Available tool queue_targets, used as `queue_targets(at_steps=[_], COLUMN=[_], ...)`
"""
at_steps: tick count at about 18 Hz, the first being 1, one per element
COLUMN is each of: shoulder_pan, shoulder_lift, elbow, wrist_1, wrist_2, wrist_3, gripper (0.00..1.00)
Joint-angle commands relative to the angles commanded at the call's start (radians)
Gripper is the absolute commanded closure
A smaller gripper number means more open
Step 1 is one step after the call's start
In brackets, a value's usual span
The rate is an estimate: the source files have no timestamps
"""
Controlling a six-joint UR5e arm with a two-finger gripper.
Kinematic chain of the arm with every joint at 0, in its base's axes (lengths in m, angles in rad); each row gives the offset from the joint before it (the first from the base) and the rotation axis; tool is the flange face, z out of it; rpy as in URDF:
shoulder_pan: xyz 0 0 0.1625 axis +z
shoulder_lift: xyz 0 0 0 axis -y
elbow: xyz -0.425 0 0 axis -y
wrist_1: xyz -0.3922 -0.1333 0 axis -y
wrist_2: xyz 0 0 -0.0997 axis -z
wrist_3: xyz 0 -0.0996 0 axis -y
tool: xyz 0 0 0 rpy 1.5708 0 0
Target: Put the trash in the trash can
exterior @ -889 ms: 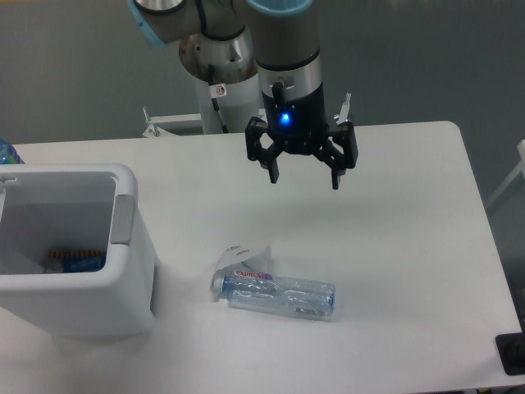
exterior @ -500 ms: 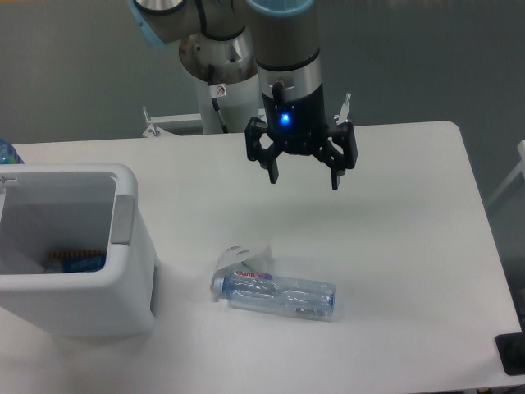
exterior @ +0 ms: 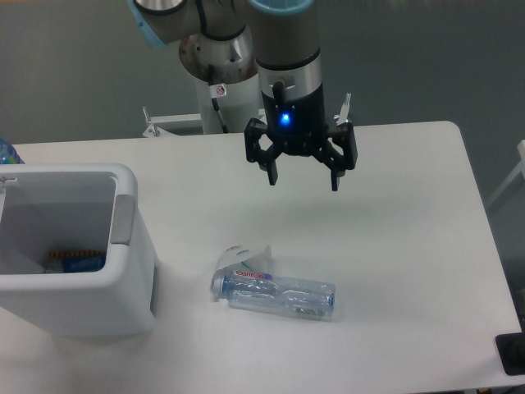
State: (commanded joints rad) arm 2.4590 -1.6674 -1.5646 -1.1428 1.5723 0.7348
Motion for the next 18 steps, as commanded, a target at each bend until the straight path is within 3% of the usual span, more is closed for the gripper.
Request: queue_targets(at_steps=[2, 6, 10, 13, 18], shoulder_pan=[0.0, -0.005, -0.009, -0.029, -0.054], shoulder_lift=[-0.003, -0.018, -0.029, -0.08, -0.149], elbow=[-0.011, -0.055, -0.09, -0.101, -0.107], wrist_1=[0.006, 0.086, 0.092, 0.086, 0.091], wrist_2=[0.0, 0.005, 0.0, 0.0, 0.0], wrist_3=[0.0, -0.003, 0.029, 0.168, 0.285], gripper=[0.0, 0.0, 0.0, 0.0, 0.0])
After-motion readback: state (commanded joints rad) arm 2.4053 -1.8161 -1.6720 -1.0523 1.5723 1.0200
